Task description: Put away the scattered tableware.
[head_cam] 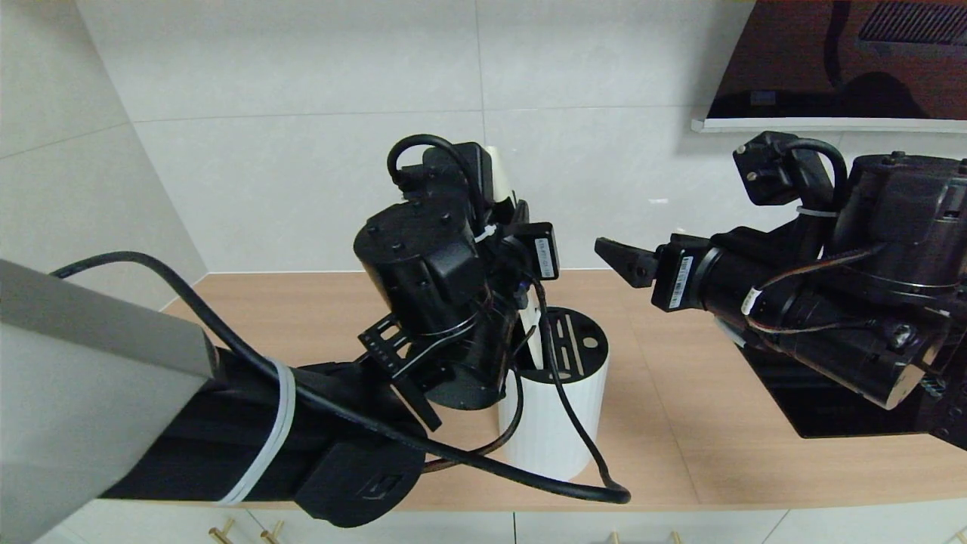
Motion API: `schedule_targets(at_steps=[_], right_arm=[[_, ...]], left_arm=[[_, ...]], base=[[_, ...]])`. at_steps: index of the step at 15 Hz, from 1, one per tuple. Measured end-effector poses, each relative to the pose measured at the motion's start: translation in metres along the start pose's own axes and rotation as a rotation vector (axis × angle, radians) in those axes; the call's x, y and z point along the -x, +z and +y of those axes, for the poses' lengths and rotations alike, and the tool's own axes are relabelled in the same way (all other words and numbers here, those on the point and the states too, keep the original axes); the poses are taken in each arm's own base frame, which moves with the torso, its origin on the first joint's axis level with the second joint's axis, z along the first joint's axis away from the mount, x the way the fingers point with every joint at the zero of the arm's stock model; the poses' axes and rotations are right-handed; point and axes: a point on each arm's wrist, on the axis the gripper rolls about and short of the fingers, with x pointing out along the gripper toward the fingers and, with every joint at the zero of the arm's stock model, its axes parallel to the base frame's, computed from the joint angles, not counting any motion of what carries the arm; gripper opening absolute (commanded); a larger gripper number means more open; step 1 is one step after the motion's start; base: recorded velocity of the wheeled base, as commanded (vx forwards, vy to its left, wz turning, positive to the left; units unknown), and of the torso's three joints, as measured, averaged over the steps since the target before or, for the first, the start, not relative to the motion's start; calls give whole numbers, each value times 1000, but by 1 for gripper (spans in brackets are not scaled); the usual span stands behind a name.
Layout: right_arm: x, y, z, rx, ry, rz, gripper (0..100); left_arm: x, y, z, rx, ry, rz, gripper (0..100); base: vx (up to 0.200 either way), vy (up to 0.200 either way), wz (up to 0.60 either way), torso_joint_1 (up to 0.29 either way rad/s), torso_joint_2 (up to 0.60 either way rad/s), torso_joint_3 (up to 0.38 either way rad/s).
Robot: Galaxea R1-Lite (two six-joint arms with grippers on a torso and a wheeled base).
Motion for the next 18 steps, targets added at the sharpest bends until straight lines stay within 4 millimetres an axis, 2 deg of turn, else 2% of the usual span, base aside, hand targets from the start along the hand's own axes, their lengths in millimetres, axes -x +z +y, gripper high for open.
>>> schedule_targets(at_steps=[4, 10, 15, 18], right_arm=[[0, 0, 0, 0, 0, 0, 100], [0, -1, 0, 1, -1, 5, 100], [-2, -4, 0, 4, -2, 14, 100], [-2, -5, 0, 4, -2, 16, 100]], left_arm=[[-2, -16, -1, -23, 4, 31, 0], [-3, -58, -3, -54, 5, 119, 0], [6, -95, -7, -114, -13, 202, 0], [7, -106, -7, -132, -16, 224, 0]], base=[[0, 0, 0, 0, 0, 0], [0, 0, 0, 0, 0, 0], [0, 0, 0, 0, 0, 0], [0, 0, 0, 0, 0, 0]])
